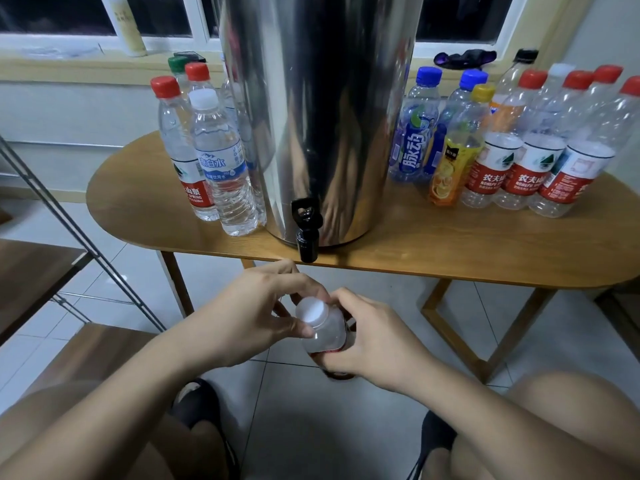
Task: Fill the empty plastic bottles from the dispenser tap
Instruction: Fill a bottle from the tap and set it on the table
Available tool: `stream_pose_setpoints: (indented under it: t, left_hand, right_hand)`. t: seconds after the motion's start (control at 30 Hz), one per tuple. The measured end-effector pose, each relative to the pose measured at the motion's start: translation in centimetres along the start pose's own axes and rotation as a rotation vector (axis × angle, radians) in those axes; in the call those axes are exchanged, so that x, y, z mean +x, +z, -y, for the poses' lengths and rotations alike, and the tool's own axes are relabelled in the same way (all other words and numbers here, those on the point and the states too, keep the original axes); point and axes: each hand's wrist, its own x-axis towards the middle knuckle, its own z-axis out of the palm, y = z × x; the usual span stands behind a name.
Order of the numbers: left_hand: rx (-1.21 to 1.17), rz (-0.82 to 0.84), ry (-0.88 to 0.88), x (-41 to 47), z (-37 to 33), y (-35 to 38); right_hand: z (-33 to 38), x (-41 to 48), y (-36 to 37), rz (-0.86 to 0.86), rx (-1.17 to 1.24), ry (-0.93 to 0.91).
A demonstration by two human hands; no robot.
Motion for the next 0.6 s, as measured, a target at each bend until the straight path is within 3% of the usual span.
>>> stream_pose_setpoints:
  t: [0.13,0.3,0.6]
  left_hand:
    - [0.041,0.000,-0.003,-0.1,-0.2,0.5]
    - [0.049,-0.250,-0.031,0.5,0.0,0.9]
    - [0.081,-0.097,-0.043,0.2,1.0,0.6]
  right_hand:
    - [-0.2,0.0,0.1,-0.008,-0.009,0.004]
    - [0.2,-0.1,0.4,-0.083,-0.019,0.022]
    - [-0.4,0.6,0.4,-0.046,-0.165,0.016]
